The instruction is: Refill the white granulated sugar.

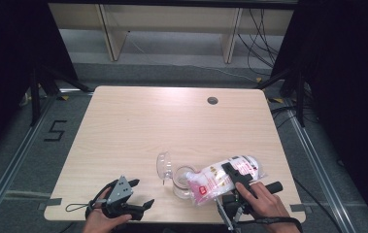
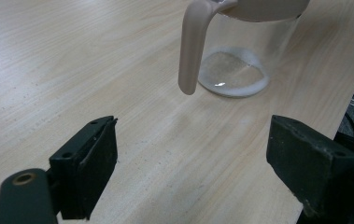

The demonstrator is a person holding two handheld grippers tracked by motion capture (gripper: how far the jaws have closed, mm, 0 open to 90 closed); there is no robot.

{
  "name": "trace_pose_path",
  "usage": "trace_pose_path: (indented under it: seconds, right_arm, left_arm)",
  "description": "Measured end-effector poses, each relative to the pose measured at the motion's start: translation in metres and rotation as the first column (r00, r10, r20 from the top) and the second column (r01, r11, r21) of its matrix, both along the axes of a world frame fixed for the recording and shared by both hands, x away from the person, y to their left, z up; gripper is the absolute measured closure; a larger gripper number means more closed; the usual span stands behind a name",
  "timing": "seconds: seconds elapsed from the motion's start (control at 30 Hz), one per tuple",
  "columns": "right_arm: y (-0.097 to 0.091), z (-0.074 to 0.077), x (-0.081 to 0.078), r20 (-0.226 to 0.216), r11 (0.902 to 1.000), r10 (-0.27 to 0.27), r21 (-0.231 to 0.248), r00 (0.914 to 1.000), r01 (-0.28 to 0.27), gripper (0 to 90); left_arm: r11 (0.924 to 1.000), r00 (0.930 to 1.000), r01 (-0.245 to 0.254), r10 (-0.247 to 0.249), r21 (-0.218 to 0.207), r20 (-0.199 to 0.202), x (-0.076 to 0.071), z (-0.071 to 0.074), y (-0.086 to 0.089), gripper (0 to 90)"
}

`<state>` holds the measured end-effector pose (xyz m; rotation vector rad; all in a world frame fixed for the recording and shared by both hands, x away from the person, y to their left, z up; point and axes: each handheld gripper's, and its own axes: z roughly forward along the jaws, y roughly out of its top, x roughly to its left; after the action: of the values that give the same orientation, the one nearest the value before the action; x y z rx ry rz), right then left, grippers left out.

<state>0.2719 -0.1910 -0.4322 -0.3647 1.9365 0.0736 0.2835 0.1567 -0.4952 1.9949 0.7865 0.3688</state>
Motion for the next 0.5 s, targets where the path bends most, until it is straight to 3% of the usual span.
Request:
trace_pose_path:
  seconds: [0.07,0.1,0.13,0.2,0.33,0.4,0.5]
  right_arm:
    - [-0.0012,-0.0012,-0.0005,-0.01,0.9998,-0.011,0.017,0.9999,0.012,49.7]
    - [0.0006,0.0022,0.002,0.008,0.9991,0.033,-0.028,0.9994,-0.033,49.7]
    - [0.0006,0.0031,0.0013,0.013,0.9988,0.029,-0.039,0.9995,-0.029,49.7]
    - [-0.0008,0.0011,-0.0001,0.001,0.9999,0.005,-0.015,1.0,-0.005,49.7]
    - [0.0,0.0021,-0.0003,0.011,0.9998,0.013,-0.016,0.9999,-0.012,49.8]
    - [-0.0004,0.0019,0.0021,0.011,0.9989,0.044,-0.02,0.999,-0.043,49.8]
    - [-0.0003,0.0031,0.0014,0.009,0.999,0.034,-0.029,0.9994,-0.034,49.8]
  left_arm:
    - [1.0,1.0,0.0,0.0,-0.002,0.002,0.0001,-0.0002,-0.0001,16.2]
    - [1.0,1.0,0.0,0.0,-0.001,0.002,0.0001,-0.0002,-0.0001,16.2]
    - [1.0,1.0,-0.001,0.001,-0.002,0.001,0.0,-0.0002,-0.0001,16.2]
    - [1.0,1.0,-0.002,0.002,0.001,0.002,-0.0003,0.0001,0.0,16.2]
    - [1.0,1.0,-0.001,0.001,0.002,0.003,-0.0004,0.0003,0.0,16.2]
    - [1.0,1.0,0.004,-0.004,0.005,-0.001,-0.0003,0.0007,0.0005,16.3]
    - [1.0,1.0,-0.003,0.003,0.001,0.004,-0.0002,0.0005,0.0005,16.3]
